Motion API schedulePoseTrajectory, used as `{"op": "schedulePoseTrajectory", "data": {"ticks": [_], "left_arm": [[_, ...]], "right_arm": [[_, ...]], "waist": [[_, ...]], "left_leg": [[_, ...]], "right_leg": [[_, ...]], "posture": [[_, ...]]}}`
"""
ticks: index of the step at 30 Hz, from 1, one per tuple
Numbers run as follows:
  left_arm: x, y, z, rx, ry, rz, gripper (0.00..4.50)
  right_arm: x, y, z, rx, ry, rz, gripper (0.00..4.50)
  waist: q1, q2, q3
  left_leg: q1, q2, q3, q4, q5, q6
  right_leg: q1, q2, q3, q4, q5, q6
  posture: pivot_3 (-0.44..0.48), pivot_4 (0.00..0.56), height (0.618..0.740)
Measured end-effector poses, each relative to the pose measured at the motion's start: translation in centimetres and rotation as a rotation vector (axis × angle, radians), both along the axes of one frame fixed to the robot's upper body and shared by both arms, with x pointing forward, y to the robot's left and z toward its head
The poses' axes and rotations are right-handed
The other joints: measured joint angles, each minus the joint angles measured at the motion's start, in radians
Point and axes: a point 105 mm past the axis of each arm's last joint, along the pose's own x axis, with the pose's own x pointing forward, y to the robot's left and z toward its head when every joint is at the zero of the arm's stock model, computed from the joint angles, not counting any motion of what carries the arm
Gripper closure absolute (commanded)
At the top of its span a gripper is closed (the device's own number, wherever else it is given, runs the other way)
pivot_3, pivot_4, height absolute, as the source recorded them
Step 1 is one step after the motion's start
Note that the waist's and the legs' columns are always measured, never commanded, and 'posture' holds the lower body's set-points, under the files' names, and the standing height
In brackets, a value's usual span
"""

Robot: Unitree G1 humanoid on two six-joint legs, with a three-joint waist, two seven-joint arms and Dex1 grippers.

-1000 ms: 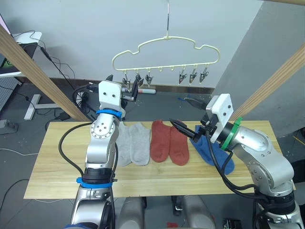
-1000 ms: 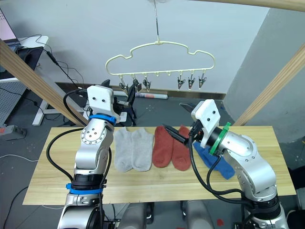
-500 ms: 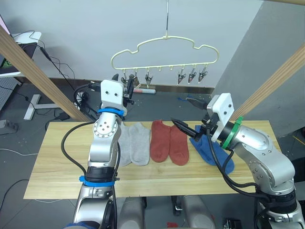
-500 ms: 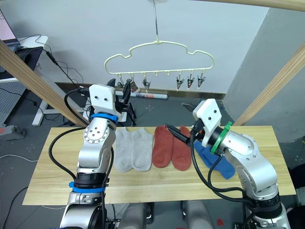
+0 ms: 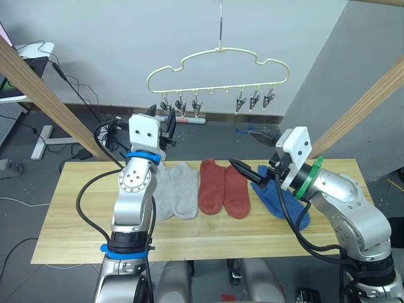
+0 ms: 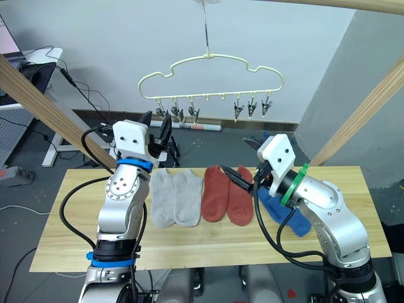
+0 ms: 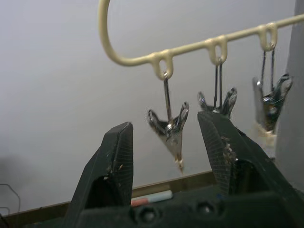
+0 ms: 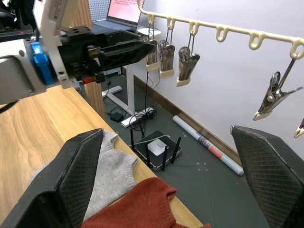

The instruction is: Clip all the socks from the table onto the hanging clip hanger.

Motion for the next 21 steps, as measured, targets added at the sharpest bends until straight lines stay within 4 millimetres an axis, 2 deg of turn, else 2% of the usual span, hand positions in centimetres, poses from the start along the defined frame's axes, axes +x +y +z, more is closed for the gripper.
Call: {"op": "schedulePoseTrajectory", "data": {"ticks": [5,9,15,21], "left_arm": [[0.2,0.0,0.1,-0.007,0.003,0.012,2.13],[0.7,-0.2,1.1,-0.014,-0.022,0.028,2.13],[1.4,-0.4,0.8,-0.040,0.002,0.035,2.13],[1.6,-0.7,1.2,-0.052,-0.008,0.021,2.13]], "right_arm": [[0.0,0.1,0.0,0.001,-0.002,0.002,0.00],[0.0,0.1,0.0,0.001,-0.002,0.003,0.00],[0.0,0.1,0.0,0.000,-0.003,0.004,0.00],[0.0,0.1,0.1,0.000,-0.004,0.004,0.00]], "waist": [[0.001,0.000,0.000],[0.001,0.000,0.000],[0.001,0.000,0.001],[0.000,0.000,0.001]], "left_leg": [[0.000,0.000,0.000,0.000,0.000,0.000],[0.000,0.000,0.000,0.000,0.000,0.000],[0.000,0.000,0.000,0.000,0.000,0.000],[0.000,0.000,0.000,0.000,0.000,0.000]], "right_leg": [[0.000,0.000,0.000,0.000,0.000,0.000],[0.000,0.000,0.000,0.000,0.000,0.000],[0.000,0.000,0.000,0.000,0.000,0.000],[0.000,0.000,0.000,0.000,0.000,0.000]], "posture": [[-0.138,0.333,0.740],[-0.138,0.333,0.740],[-0.142,0.335,0.740],[-0.144,0.336,0.740]]}}
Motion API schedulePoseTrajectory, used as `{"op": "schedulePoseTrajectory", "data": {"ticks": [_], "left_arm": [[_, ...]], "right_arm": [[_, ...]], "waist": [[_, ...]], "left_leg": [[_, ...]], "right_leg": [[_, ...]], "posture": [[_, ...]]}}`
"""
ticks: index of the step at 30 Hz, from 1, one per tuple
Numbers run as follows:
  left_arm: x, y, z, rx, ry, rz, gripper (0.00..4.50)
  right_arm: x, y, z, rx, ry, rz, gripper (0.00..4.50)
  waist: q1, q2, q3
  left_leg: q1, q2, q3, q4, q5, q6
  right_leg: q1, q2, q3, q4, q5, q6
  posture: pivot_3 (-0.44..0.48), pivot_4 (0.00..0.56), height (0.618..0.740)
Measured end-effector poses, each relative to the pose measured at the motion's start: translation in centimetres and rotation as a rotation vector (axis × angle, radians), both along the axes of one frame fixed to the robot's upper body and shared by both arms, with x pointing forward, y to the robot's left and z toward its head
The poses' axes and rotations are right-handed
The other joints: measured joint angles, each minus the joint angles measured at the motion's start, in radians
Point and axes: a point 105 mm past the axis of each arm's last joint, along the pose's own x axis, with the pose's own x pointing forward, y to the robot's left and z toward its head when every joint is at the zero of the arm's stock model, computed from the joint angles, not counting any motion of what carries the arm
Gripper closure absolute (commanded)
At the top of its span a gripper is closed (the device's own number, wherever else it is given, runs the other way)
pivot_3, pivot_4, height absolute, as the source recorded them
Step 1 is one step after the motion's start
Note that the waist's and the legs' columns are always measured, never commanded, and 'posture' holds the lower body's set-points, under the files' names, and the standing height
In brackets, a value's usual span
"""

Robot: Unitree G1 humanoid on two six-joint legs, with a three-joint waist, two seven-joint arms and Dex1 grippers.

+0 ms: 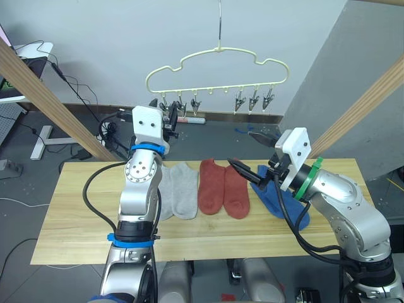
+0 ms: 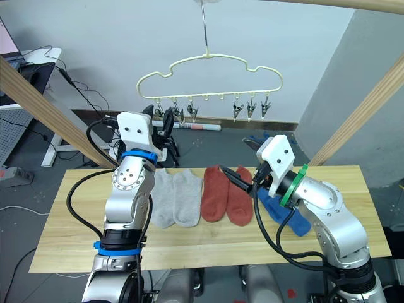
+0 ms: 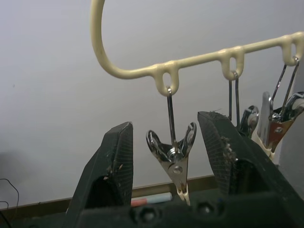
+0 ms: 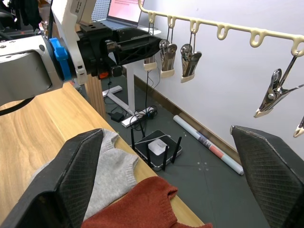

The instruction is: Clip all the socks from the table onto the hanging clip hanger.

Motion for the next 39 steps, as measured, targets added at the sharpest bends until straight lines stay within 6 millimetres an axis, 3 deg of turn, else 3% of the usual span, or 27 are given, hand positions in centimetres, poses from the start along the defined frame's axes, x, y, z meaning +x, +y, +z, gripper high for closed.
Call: {"op": "schedulePoseTrajectory", "data": {"ticks": [4,14,20,25,29,36,39], "left_arm": [[0.0,0.0,0.0,0.001,0.000,0.001,2.13],[0.0,0.0,0.1,0.011,-0.009,0.004,4.40],[-0.1,-0.1,0.2,0.018,-0.014,0.002,4.49],[-0.3,0.2,0.5,0.044,-0.024,-0.002,4.49],[-0.4,0.1,0.3,0.051,-0.008,-0.025,4.49],[-0.3,0.1,0.0,0.064,0.015,-0.050,4.49],[-0.3,0.2,0.1,0.066,0.016,-0.051,4.49]], "right_arm": [[0.0,0.0,0.0,0.000,0.000,0.000,0.00],[0.0,0.0,0.0,0.000,0.000,0.000,0.00],[0.1,-0.3,-0.4,-0.016,0.005,-0.024,0.00],[2.0,-5.1,-6.3,-0.185,0.128,-0.379,0.00],[1.7,-8.1,-10.0,-0.238,0.213,-0.581,0.00],[2.0,-9.7,-15.0,-0.167,0.346,-0.735,0.00],[2.8,-10.1,-16.0,-0.110,0.370,-0.762,0.00]], "waist": [[0.000,0.000,0.000],[0.000,0.000,0.000],[0.000,0.000,0.000],[0.003,0.000,0.001],[0.003,0.001,0.001],[0.000,0.003,0.002],[-0.001,0.004,0.002]], "left_leg": [[0.000,0.000,0.000,0.000,0.000,0.000],[0.000,0.000,0.000,0.000,0.000,0.000],[0.000,0.000,0.000,0.000,0.000,0.000],[0.000,0.000,0.001,-0.001,0.000,-0.001],[0.000,0.000,0.001,-0.001,0.001,-0.001],[0.001,0.000,0.002,-0.001,0.001,-0.001],[0.001,0.000,0.003,-0.001,0.000,-0.001]], "right_leg": [[0.000,0.000,0.000,0.000,0.000,0.000],[0.000,0.000,0.000,0.000,0.000,0.000],[0.000,0.000,0.000,0.000,0.000,0.000],[0.000,0.000,0.000,-0.001,0.000,0.000],[-0.001,0.000,0.001,0.000,0.000,0.001],[-0.001,0.000,0.002,0.000,-0.003,0.005],[-0.001,0.000,0.003,0.000,-0.003,0.005]], "posture": [[-0.144,0.336,0.740],[-0.145,0.337,0.740],[-0.138,0.337,0.740],[-0.141,0.342,0.740],[-0.140,0.344,0.740],[-0.127,0.338,0.740],[-0.122,0.336,0.740]]}}
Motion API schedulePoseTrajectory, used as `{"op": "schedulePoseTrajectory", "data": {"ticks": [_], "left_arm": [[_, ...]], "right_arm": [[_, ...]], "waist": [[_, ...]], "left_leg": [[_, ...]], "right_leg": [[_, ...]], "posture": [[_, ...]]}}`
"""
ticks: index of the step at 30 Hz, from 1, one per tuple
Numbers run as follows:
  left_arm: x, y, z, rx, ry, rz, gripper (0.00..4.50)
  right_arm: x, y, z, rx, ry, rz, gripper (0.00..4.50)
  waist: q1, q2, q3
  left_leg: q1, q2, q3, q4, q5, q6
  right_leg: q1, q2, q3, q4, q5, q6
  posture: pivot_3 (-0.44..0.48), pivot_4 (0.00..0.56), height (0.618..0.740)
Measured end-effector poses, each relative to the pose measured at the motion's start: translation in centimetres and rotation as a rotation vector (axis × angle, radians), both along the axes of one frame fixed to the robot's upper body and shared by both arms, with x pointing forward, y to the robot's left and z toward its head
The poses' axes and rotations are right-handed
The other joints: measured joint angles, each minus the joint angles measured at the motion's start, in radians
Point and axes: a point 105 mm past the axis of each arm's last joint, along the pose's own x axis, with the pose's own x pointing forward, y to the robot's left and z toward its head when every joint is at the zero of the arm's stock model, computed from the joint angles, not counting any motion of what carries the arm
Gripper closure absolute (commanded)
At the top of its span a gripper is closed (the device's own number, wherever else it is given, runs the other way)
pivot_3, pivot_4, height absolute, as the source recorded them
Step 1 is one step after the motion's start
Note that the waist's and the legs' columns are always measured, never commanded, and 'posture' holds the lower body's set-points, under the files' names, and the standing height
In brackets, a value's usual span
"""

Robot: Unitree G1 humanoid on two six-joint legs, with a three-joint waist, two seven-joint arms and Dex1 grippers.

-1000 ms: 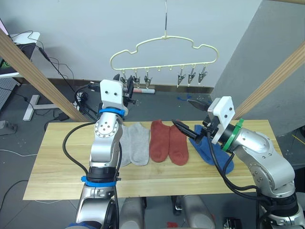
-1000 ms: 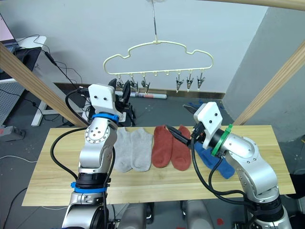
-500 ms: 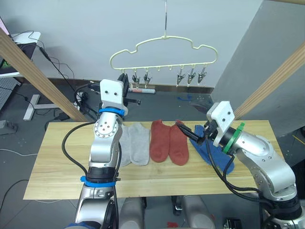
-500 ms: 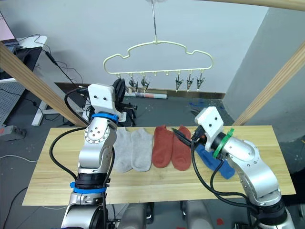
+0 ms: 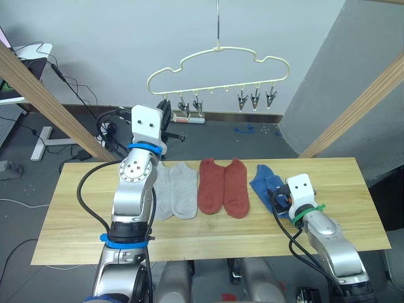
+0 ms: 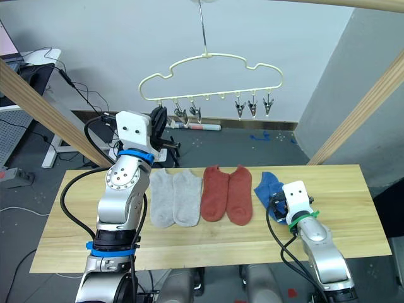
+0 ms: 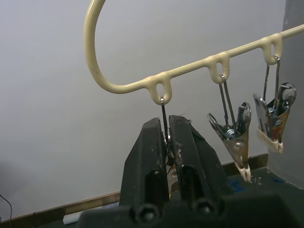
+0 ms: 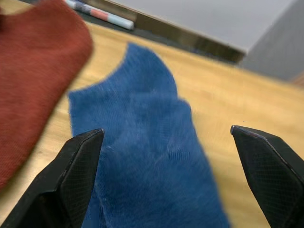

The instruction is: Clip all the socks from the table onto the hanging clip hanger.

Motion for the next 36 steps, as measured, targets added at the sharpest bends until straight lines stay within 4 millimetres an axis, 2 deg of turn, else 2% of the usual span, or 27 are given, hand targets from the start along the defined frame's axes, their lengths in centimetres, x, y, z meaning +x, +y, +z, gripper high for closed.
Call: {"op": "schedulePoseTrajectory", "data": {"ticks": [4,9,14,21,25,28,30,32,36], "left_arm": [[0.0,0.0,0.0,0.006,0.007,-0.010,4.50],[0.0,0.1,0.1,0.013,0.006,-0.009,4.50],[-0.1,0.2,0.1,0.019,0.008,-0.011,4.50],[-0.2,0.2,0.2,0.016,0.015,-0.025,4.50],[-0.4,0.6,0.5,-0.008,0.028,-0.062,4.50],[-0.5,0.7,0.5,-0.032,0.049,-0.101,4.50],[-0.6,0.8,0.6,-0.048,0.064,-0.123,4.50],[-0.9,1.2,0.9,-0.075,0.085,-0.153,4.50],[-1.2,1.0,1.4,-0.156,0.132,-0.241,4.50]], "right_arm": [[1.4,-0.5,-0.1,0.058,-0.028,-0.022,0.92],[1.6,-0.8,-1.4,0.105,0.009,-0.032,2.75],[1.5,-0.8,-1.9,0.111,0.021,-0.031,4.47],[0.9,-0.5,-1.3,0.115,-0.012,-0.004,4.47],[-0.2,-0.1,0.7,0.112,-0.089,0.032,4.47],[-1.0,1.0,2.7,0.107,-0.154,0.084,4.47],[-1.4,2.1,3.8,0.103,-0.181,0.134,4.47],[-1.9,4.2,5.4,0.102,-0.218,0.230,4.47],[-2.1,9.9,9.6,0.160,-0.305,0.454,4.47]], "waist": [[0.001,0.001,0.000],[0.001,0.001,0.000],[0.001,0.001,0.001],[0.002,0.001,0.001],[0.001,0.002,0.001],[0.001,0.003,0.002],[0.001,0.003,0.003],[-0.001,0.004,0.004],[0.000,0.003,0.004]], "left_leg": [[0.000,0.000,0.000,0.000,0.000,0.000],[0.000,0.000,0.000,-0.001,0.000,0.000],[0.000,0.000,0.000,0.000,0.000,0.000],[0.000,0.000,0.000,-0.001,0.000,0.000],[0.000,0.000,0.001,-0.001,0.002,-0.004],[0.000,0.000,0.001,-0.001,0.002,-0.004],[0.000,0.000,0.000,-0.001,0.002,-0.004],[-0.001,0.001,0.001,-0.001,0.002,-0.004],[-0.001,0.001,0.000,-0.001,0.002,-0.004]], "right_leg": [[0.000,0.000,0.000,0.000,0.000,-0.001],[0.000,0.000,0.000,0.000,0.002,-0.004],[0.000,0.000,0.000,0.000,0.002,-0.004],[0.000,0.000,0.000,0.000,0.002,-0.004],[-0.001,0.000,0.001,0.000,0.000,0.000],[-0.001,0.000,0.001,0.000,0.000,0.000],[-0.001,0.000,0.001,0.000,0.000,0.001],[-0.002,0.000,0.001,0.000,0.000,0.001],[-0.003,0.001,0.001,0.001,0.000,0.001]], "posture": [[-0.118,0.335,0.740],[-0.115,0.332,0.740],[-0.114,0.331,0.740],[-0.112,0.333,0.740],[-0.112,0.334,0.740],[-0.117,0.342,0.740],[-0.119,0.344,0.740],[-0.121,0.344,0.740],[-0.104,0.336,0.740]]}}
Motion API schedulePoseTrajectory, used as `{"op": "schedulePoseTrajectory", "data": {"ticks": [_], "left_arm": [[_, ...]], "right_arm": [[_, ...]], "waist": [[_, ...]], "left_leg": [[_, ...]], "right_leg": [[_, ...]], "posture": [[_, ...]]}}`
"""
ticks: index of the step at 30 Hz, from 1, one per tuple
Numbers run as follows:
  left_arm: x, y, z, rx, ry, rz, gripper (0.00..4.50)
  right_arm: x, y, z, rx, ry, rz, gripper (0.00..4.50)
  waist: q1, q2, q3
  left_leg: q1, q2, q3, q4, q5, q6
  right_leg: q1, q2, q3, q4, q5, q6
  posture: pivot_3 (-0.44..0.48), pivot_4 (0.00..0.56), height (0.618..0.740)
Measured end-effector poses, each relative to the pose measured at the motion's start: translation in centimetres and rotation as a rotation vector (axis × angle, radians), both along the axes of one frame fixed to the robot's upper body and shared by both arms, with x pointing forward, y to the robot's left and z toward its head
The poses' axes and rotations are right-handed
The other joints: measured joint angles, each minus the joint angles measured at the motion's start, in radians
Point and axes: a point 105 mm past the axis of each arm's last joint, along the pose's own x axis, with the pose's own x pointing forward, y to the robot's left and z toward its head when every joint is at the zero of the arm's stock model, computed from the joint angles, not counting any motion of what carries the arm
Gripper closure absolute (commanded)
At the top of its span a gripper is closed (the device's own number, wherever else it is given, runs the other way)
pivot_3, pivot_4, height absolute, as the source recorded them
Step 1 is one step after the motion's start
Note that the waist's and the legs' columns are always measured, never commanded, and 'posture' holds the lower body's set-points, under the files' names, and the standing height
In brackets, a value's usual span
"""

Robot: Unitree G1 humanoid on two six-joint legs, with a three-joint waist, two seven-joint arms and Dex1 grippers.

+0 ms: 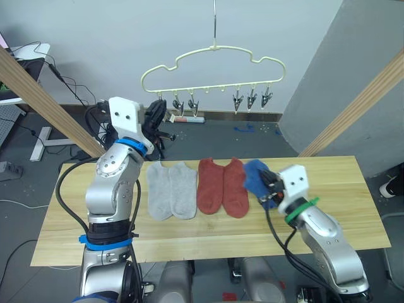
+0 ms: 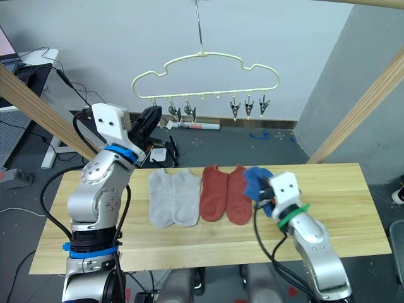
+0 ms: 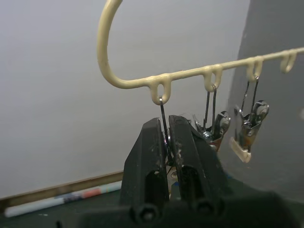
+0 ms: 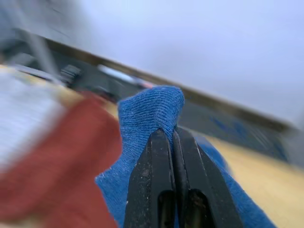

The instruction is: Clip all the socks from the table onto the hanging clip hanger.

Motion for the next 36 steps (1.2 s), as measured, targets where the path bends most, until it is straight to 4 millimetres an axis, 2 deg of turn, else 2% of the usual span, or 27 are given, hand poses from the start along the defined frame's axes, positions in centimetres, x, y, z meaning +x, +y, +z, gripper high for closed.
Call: {"op": "schedulePoseTrajectory", "data": {"ticks": [5,13,26,30,36], "left_arm": [[-0.2,-0.7,0.2,-0.057,0.054,-0.078,4.50],[-0.4,-1.5,0.2,-0.097,0.104,-0.140,4.50],[-0.7,-1.8,0.0,-0.114,0.133,-0.168,4.50],[-0.8,-1.8,-0.1,-0.118,0.136,-0.170,4.50],[-0.7,-1.6,-0.3,-0.122,0.152,-0.157,4.50]], "right_arm": [[1.0,5.2,1.9,0.075,0.023,0.177,4.47],[3.4,9.0,2.5,0.172,0.099,0.257,4.47],[5.1,10.8,3.7,0.247,0.100,0.277,4.47],[5.5,10.7,3.4,0.254,0.114,0.268,4.47],[5.9,10.6,4.3,0.276,0.087,0.261,4.47]], "waist": [[0.003,0.000,0.000],[0.008,0.000,0.000],[0.008,0.000,0.000],[0.008,0.000,0.000],[0.008,0.000,0.000]], "left_leg": [[-0.001,0.000,0.000,0.000,0.000,0.000],[-0.003,-0.001,0.000,0.000,0.000,0.000],[-0.003,-0.001,0.000,0.001,0.000,0.000],[-0.003,-0.001,0.000,0.001,0.000,0.000],[-0.003,0.000,0.000,0.000,0.000,0.000]], "right_leg": [[0.000,-0.001,0.000,-0.001,0.003,-0.005],[-0.001,-0.002,-0.001,-0.001,0.003,-0.005],[-0.001,-0.002,-0.001,-0.001,0.003,-0.005],[-0.001,-0.002,-0.001,0.000,0.003,-0.005],[-0.002,-0.002,-0.001,0.000,0.003,-0.005]], "posture": [[-0.095,0.327,0.740],[-0.077,0.321,0.740],[-0.074,0.318,0.740],[-0.072,0.317,0.740],[-0.070,0.314,0.740]]}}
